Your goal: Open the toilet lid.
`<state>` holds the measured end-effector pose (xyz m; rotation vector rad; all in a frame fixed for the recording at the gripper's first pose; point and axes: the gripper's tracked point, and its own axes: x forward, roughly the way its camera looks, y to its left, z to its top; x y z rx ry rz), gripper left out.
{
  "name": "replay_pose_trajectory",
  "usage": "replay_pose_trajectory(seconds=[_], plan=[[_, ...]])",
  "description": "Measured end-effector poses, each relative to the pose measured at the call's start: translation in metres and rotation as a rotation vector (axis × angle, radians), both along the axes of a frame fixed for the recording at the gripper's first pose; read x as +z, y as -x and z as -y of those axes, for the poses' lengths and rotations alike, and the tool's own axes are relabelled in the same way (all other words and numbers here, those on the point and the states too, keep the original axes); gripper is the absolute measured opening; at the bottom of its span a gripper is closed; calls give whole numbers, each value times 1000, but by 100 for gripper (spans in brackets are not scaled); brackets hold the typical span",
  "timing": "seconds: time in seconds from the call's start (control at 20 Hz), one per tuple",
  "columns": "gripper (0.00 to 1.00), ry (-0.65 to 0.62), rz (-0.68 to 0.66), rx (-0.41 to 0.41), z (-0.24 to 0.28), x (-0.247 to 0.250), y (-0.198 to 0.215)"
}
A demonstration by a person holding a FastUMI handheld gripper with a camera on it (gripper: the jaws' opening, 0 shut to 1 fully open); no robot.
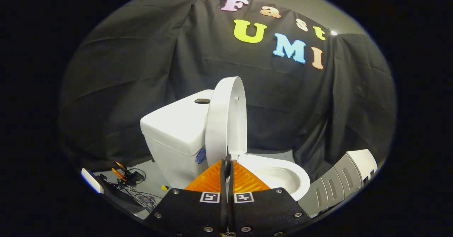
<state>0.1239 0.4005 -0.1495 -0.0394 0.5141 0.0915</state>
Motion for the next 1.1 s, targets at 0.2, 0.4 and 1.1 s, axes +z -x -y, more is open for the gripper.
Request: replay_pose_trajectory(seconds=[0.2, 0.4, 1.1], plan=[[0, 4, -6, 6, 1, -1, -1], [6, -52, -52, 58, -9, -3, -2], [95, -455, 55, 117, 38, 97, 1]])
